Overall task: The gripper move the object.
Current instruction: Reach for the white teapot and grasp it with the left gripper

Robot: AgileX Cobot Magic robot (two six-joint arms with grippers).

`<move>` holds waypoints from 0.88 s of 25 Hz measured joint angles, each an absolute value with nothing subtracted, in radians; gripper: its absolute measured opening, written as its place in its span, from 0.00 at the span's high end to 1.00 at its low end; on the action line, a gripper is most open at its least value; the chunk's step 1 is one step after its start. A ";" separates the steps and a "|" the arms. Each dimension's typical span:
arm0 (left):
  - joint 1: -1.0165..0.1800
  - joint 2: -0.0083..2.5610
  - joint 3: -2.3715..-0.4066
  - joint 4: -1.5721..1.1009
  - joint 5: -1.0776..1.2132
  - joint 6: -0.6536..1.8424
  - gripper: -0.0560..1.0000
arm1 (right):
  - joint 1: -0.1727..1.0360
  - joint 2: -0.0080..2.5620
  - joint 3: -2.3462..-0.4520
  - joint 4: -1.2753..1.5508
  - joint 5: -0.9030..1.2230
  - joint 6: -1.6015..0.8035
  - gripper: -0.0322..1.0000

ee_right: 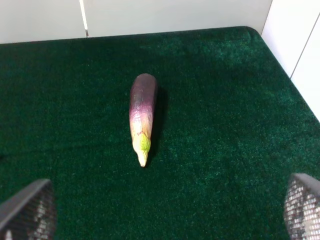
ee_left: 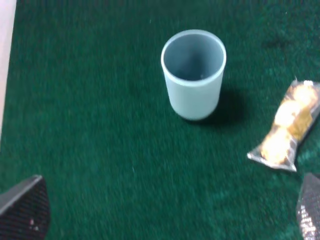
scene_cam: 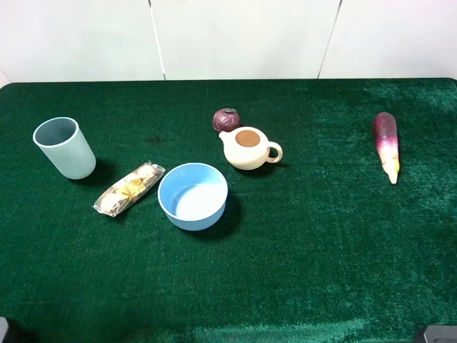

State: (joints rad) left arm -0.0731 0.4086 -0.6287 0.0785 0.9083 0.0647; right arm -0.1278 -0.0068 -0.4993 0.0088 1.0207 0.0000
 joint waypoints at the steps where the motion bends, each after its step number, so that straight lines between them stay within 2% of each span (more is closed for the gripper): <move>1: -0.073 0.444 -0.642 0.078 0.887 0.077 0.01 | -0.128 -0.007 -0.499 0.009 1.021 0.000 0.30; 17: -0.073 1.069 -0.971 0.079 0.789 0.267 0.01 | -0.128 -0.007 -0.499 0.009 1.021 0.000 0.30; 22: -0.116 1.214 -1.063 0.084 0.781 0.311 0.01 | -0.128 -0.007 -0.499 0.009 1.021 0.000 0.30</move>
